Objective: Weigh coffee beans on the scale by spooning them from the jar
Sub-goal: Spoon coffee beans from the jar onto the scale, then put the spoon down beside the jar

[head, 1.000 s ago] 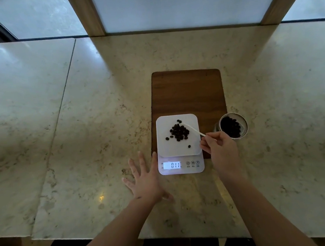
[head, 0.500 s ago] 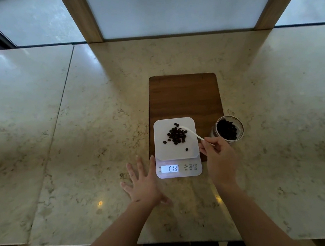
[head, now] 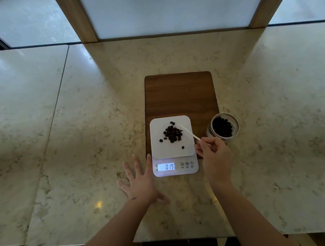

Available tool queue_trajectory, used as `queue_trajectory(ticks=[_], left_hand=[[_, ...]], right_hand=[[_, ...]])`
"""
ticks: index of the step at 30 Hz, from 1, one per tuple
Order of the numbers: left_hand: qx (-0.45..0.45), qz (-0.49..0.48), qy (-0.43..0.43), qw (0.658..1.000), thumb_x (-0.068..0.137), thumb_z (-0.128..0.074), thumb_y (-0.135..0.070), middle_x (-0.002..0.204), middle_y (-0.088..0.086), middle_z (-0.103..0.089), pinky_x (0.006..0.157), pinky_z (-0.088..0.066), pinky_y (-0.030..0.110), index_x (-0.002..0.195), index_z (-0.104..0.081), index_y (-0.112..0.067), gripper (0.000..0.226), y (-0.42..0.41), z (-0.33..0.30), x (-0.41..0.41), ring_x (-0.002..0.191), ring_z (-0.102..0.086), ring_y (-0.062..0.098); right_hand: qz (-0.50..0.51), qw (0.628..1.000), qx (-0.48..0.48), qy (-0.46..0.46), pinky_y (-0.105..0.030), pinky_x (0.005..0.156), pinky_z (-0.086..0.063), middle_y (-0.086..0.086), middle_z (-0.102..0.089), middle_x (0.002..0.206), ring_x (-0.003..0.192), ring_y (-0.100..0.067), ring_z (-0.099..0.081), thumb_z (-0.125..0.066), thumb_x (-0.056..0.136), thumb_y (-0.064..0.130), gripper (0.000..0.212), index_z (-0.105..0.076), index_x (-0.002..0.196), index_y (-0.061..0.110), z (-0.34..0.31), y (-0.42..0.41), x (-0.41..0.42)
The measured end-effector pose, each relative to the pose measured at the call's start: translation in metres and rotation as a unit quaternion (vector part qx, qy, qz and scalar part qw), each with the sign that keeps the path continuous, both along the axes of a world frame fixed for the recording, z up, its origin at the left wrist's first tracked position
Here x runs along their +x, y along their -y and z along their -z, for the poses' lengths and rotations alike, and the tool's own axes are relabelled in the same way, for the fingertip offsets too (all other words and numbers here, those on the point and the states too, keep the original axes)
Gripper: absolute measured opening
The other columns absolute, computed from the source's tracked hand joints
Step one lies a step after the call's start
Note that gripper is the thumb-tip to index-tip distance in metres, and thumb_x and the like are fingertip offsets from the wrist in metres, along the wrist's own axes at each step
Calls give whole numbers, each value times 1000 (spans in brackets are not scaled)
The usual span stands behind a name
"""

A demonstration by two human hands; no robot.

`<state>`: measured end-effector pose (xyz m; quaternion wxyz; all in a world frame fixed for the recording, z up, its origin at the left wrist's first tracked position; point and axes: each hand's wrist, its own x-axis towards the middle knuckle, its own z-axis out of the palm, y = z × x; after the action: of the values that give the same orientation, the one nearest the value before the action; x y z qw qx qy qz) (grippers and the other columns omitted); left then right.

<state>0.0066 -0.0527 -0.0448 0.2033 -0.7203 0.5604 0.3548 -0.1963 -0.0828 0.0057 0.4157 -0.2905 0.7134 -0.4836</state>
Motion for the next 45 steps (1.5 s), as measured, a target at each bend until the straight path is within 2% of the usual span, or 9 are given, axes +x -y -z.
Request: queue_trajectory(ticks=[8, 13, 18, 21, 25, 31, 36, 40, 45], left_hand=[[36, 7, 15, 999, 39, -90, -72, 131, 0, 69, 102, 9, 83, 123, 57, -45, 171, 6, 1, -2, 119, 63, 38], [76, -6, 38, 996, 43, -90, -70, 123, 7, 72, 100, 7, 85, 114, 63, -39, 172, 13, 7, -4, 110, 66, 44], [69, 0, 21, 997, 46, -90, -70, 123, 6, 72, 104, 7, 84, 116, 62, -40, 170, 11, 4, -5, 116, 62, 44], [64, 9, 14, 998, 48, -88, -71, 126, 6, 71, 105, 8, 83, 118, 61, -41, 168, 9, -4, -5, 120, 59, 45], [57, 17, 4, 998, 50, -88, -70, 133, 7, 66, 107, 7, 81, 123, 57, -41, 165, 7, -12, -6, 123, 56, 43], [49, 19, 3, 999, 52, -89, -68, 142, 7, 60, 109, 5, 80, 129, 51, -42, 162, 6, -19, -7, 131, 51, 43], [45, 17, 2, 999, 50, -91, -64, 145, 7, 57, 107, 6, 81, 128, 50, -43, 162, 6, -18, -8, 129, 52, 42], [41, 14, 10, 999, 48, -93, -64, 147, 7, 55, 106, 5, 81, 129, 49, -43, 165, 7, -18, -7, 131, 50, 42], [37, 15, 9, 999, 46, -93, -65, 146, 6, 56, 107, 4, 81, 131, 48, -44, 166, 5, -18, -7, 132, 50, 42]], right_hand=[[36, 988, 37, 147, -27, 68, -61, -8, -77, 82, 79, -22, -76, -63, 95, 9, 6, -67, 97, 6, -15, -2, -12], [-15, 961, 66, 270, -31, 70, -60, -14, -78, 85, 80, -26, -75, -59, 97, 3, 7, -64, 102, 1, -29, -4, -35], [-21, 931, 67, 359, -29, 70, -60, -19, -77, 93, 83, -24, -75, -60, 94, -1, 17, -67, 110, 0, -35, -8, -55], [-25, 925, 67, 373, -28, 66, -60, -15, -77, 87, 76, -20, -74, -59, 95, 0, 17, -73, 105, 2, -35, -11, -63], [-55, 945, 101, 308, -31, 64, -59, -2, -67, 67, 59, -13, -63, -48, 103, 8, 25, -73, 103, 4, -34, -14, -66], [-45, 988, 85, 121, -38, 66, -54, 4, -59, 61, 53, -11, -53, -41, 107, 20, 24, -61, 102, 8, -29, -21, -69], [59, 992, 54, 92, -27, 61, -55, 3, -72, 76, 70, -11, -65, -51, 103, 23, 19, -66, 97, 14, -21, -21, -85], [146, 982, 102, 62, -31, 68, -53, 1, -65, 85, 78, -13, -59, -59, 99, 22, 16, -74, 96, 16, -2, -21, -112], [137, 976, 151, -69, -38, 77, -56, 8, -70, 82, 82, -16, -66, -69, 92, 23, 15, -79, 100, 15, 24, -18, -143]])
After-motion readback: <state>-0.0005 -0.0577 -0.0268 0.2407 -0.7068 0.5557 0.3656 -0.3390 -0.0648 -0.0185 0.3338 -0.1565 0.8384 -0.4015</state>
